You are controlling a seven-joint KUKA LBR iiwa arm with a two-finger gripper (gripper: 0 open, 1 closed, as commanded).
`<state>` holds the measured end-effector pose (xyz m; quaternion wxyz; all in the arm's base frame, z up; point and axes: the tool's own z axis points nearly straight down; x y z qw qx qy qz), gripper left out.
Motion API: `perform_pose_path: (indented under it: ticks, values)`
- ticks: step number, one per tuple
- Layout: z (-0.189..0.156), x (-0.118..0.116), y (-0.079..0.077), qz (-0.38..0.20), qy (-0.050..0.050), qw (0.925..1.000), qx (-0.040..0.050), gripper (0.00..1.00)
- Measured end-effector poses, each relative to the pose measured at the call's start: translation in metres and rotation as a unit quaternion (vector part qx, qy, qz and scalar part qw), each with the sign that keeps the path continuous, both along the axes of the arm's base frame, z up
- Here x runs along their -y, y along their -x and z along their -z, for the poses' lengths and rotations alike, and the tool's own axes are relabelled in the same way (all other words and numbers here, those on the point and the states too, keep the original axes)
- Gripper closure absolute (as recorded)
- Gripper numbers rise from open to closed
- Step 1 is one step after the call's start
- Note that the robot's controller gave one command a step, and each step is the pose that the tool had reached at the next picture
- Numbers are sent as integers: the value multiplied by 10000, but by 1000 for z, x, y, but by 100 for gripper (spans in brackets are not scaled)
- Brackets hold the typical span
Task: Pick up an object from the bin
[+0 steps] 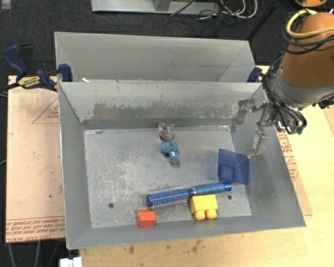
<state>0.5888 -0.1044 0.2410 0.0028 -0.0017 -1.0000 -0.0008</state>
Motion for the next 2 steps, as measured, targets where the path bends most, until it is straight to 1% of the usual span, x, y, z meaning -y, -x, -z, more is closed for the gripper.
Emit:
perform_pose_path:
  ticks: [1,2]
  values:
    - [172,23,46,-4071,-46,9134,31,0]
    - [141,-4,46,-6239,-13,7815,46,0]
